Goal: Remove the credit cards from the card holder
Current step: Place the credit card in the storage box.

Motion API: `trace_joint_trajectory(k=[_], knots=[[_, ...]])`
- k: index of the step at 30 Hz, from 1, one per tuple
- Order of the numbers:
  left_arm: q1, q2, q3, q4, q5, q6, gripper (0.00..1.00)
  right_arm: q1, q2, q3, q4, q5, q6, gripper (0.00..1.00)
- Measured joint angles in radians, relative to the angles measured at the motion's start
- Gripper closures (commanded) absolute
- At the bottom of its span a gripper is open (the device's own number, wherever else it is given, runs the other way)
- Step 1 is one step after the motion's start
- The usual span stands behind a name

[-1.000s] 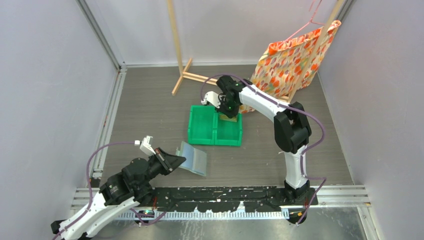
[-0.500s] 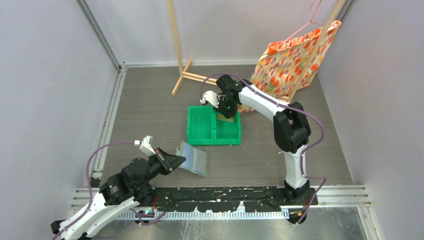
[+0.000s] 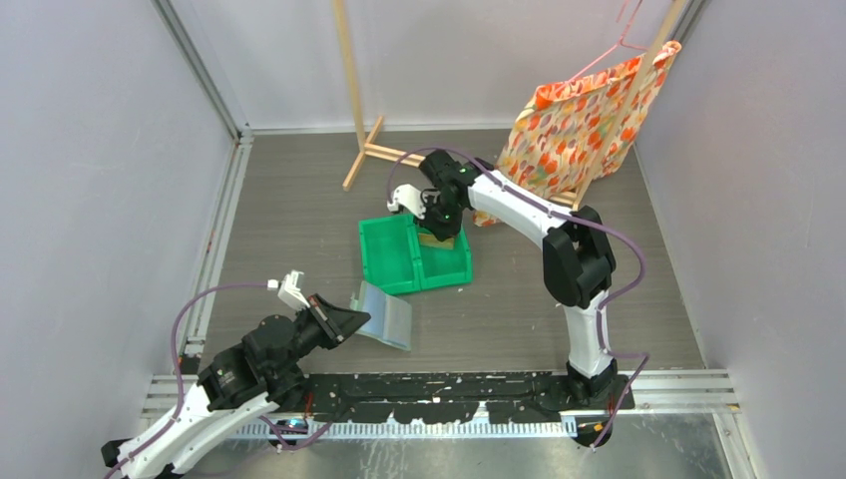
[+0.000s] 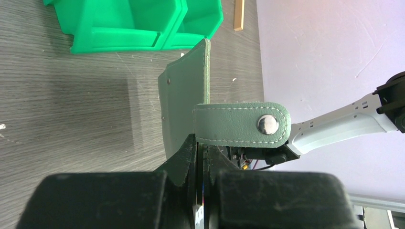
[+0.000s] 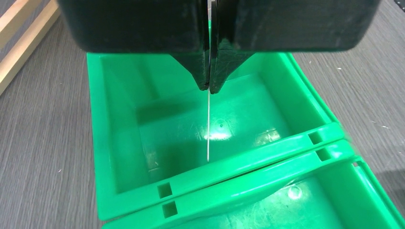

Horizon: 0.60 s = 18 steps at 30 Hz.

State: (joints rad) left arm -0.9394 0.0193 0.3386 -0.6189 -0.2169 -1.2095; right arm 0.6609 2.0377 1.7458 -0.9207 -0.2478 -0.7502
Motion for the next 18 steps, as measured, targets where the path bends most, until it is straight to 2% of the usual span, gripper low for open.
trace_joint_trajectory(k=[18], knots=[[0.000, 0.000, 0.005, -0.003, -0.002, 0.010, 0.99, 0.003, 0.026, -0.031, 0.079, 0.132, -0.090, 0.99]])
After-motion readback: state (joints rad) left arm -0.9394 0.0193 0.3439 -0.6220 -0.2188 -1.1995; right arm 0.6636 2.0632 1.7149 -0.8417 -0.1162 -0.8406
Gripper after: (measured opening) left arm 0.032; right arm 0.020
